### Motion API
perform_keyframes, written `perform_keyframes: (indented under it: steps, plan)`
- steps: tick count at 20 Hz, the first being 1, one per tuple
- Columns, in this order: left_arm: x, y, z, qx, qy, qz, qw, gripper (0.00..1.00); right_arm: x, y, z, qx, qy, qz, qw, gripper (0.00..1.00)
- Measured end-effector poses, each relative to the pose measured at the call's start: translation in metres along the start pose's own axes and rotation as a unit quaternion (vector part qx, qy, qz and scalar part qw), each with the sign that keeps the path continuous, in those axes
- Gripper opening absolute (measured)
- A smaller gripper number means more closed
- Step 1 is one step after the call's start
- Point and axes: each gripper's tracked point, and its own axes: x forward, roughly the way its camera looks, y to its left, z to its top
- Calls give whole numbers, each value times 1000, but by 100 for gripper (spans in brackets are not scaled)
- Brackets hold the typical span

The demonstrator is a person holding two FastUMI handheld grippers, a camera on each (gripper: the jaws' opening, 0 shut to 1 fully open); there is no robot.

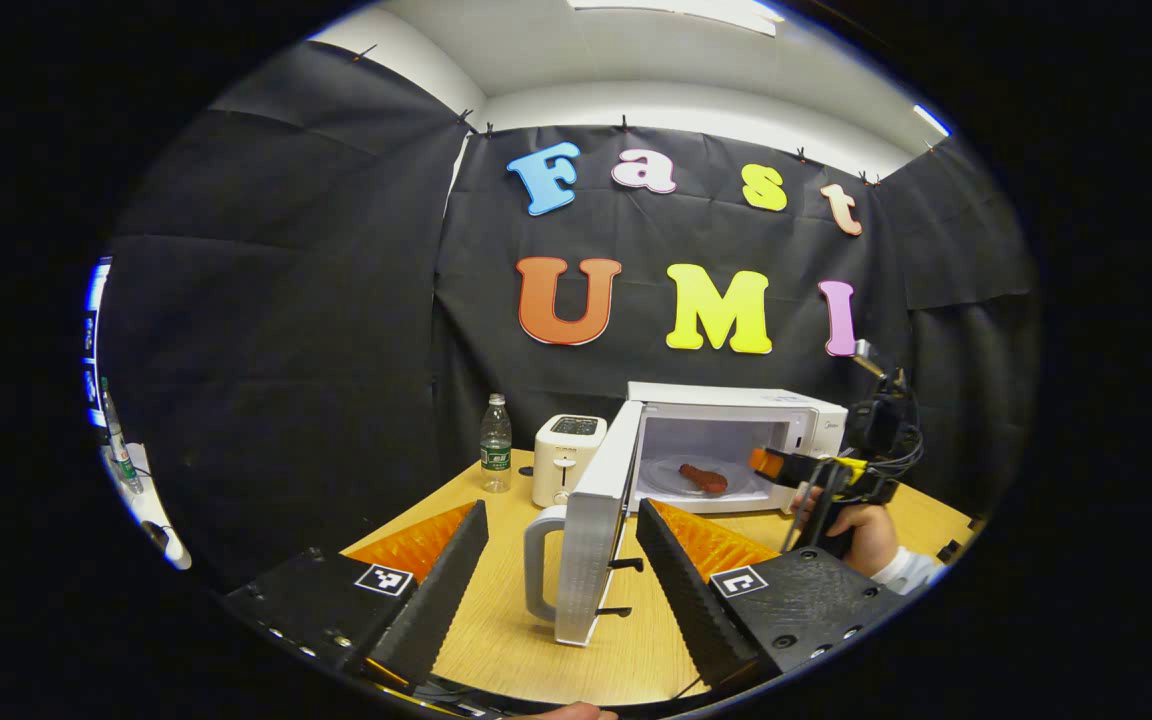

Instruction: Open the microwave oven with the left hand, put the food in, and close the microwave oven.

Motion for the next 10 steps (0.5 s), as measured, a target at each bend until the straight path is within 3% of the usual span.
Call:
perform_keyframes:
  steps: [1,2,4,5,6,7,8,9,10]
  plan:
    - [2,4,0,0,-3,2,1000,92,-20,-2,6,-8,-5,8,1000,89]
    - [1,7,-3,-2,-4,1,1000,81,-40,-6,11,-18,-9,15,1000,100]
    - [1,8,-8,-6,-2,-6,1000,80,-81,-15,21,-34,-18,26,999,100]
    - [1,9,-8,-4,-7,-5,1000,90,-102,-21,28,-41,-27,30,998,89]
    - [-1,14,-5,-2,-17,-2,1000,89,-122,-28,35,-52,-32,32,998,89]
    - [-1,17,-4,-1,-22,-2,1000,89,-140,-36,38,-62,-37,30,997,100]
    - [-3,18,-5,0,-29,0,1000,75,-160,-43,46,-70,-45,32,996,100]
    - [-1,17,-6,1,-31,-7,999,87,-178,-50,54,-77,-51,32,995,89]
    - [0,13,-12,3,-27,-17,999,63,-194,-58,61,-85,-59,30,994,89]
